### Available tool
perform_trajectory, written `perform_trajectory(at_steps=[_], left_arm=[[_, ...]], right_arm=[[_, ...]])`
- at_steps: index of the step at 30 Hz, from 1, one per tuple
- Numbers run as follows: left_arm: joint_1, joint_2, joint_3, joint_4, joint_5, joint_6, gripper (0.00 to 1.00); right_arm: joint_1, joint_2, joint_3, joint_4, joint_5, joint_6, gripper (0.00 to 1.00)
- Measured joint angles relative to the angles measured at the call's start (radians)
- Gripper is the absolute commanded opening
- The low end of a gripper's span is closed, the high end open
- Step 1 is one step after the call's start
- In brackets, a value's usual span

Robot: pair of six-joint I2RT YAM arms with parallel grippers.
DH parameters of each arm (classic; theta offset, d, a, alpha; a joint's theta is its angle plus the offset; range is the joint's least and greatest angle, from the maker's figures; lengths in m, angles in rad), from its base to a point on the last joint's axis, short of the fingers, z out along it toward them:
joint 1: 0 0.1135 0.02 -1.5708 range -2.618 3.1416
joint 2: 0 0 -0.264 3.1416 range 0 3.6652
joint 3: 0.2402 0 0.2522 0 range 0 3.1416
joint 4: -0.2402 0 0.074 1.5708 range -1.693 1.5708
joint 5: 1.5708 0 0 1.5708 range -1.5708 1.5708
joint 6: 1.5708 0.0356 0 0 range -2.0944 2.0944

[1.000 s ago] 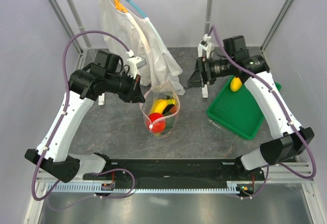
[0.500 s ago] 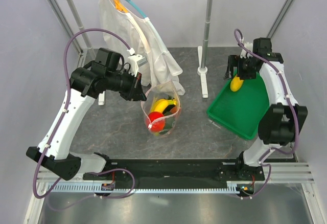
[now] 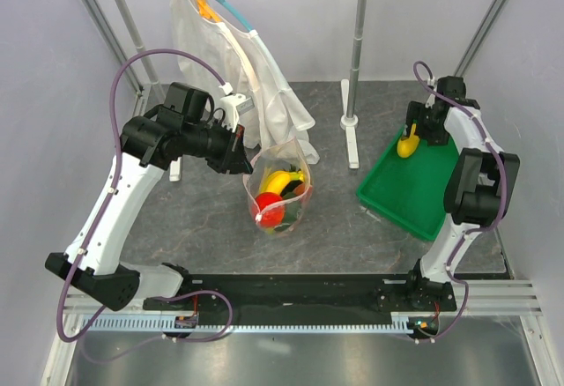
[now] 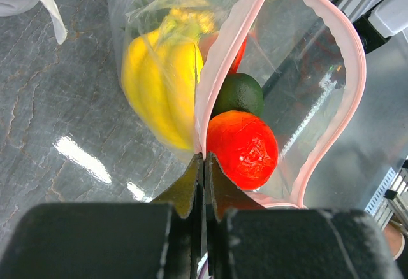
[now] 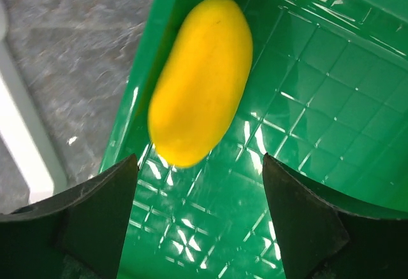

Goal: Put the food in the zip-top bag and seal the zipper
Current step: Pick up the fake fruit from the bin.

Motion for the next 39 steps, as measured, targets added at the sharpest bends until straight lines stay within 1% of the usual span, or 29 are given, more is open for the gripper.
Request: perform_trajectory(at_steps=[3,8,14,19,22,23,27,28,29,30,35,39], left_arm=[[0.0,0.0,0.0,0.0,0.0,0.0,0.02],[0.0,0.0,0.0,0.0,0.0,0.0,0.02],[0.0,0.0,-0.003,0.0,0.0,0.0,0.02],[0.0,0.0,-0.009,0.0,0.0,0.0,0.02],[0.0,0.0,-0.01,0.0,0.0,0.0,0.02],[0.0,0.0,-0.01,0.0,0.0,0.0,0.02],[0.0,0.0,-0.011,0.0,0.0,0.0,0.02],[0.0,0.0,-0.012,0.0,0.0,0.0,0.02],[0.0,0.0,-0.013,0.001,0.0,0.0,0.02],[0.0,0.0,-0.014,0.001,0.0,0.0,0.02],[0.0,0.0,-0.017,0.001,0.0,0.0,0.02],[0.0,0.0,-0.017,0.001,0.0,0.0,0.02]], right_arm=[[-0.006,0.055,0.009,0.021,0.01,0.032,0.82],[-0.009,0.101,0.013,0.054,0.024,0.071,0.82],[-0.011,0.133,0.03,0.102,0.023,0.106,0.85],[-0.017,0.148,0.03,0.127,0.024,0.119,0.85],[-0.02,0.154,0.03,0.142,0.024,0.125,0.77],[-0.023,0.159,0.03,0.151,0.023,0.126,0.72],[-0.034,0.165,0.023,0.163,-0.006,0.134,0.65],[-0.039,0.162,0.017,0.169,-0.016,0.134,0.61],[-0.045,0.158,0.007,0.175,-0.027,0.135,0.52],[-0.054,0.15,-0.004,0.178,-0.042,0.135,0.49],[-0.109,0.11,-0.035,0.125,-0.122,0.132,0.46],[-0.156,0.037,-0.04,0.047,-0.252,0.116,0.42]])
